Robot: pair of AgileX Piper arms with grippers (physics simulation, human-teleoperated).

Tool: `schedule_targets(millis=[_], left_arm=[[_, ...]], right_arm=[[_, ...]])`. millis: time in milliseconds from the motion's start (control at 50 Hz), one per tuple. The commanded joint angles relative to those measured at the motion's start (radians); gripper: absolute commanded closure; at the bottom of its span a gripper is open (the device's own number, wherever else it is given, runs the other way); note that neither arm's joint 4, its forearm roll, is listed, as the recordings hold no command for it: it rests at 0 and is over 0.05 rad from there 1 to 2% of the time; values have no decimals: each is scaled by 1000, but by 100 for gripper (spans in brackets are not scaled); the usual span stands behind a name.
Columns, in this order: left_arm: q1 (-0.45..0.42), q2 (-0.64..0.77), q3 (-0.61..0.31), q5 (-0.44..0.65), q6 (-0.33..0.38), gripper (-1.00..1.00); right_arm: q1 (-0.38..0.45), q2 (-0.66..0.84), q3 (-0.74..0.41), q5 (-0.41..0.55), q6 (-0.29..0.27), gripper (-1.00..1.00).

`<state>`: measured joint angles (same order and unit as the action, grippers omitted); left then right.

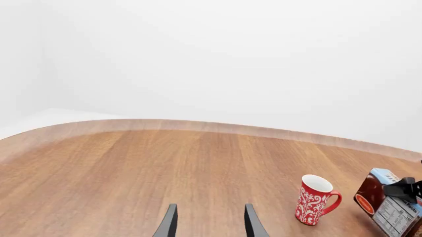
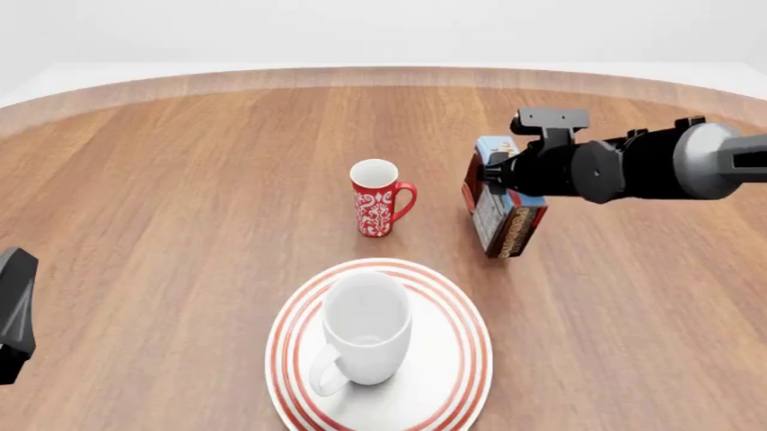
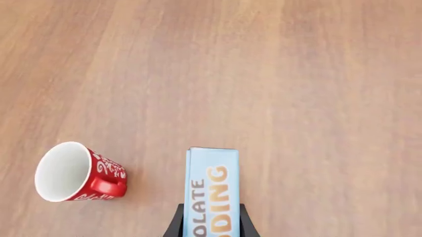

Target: Pick up the white mug and put it on the plate, and put the chocolate pudding to the right of the plate.

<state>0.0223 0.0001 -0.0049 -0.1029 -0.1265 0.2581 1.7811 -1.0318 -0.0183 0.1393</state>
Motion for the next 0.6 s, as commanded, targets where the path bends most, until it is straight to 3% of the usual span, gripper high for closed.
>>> schedule_targets(millis=[20,600], left_arm=[[1,0,0,0,0,-100],[-5,0,1,0,1,-100]], right_arm=[[-1,-71,4,29,15,100],[-27,-280,140,65,11,100]])
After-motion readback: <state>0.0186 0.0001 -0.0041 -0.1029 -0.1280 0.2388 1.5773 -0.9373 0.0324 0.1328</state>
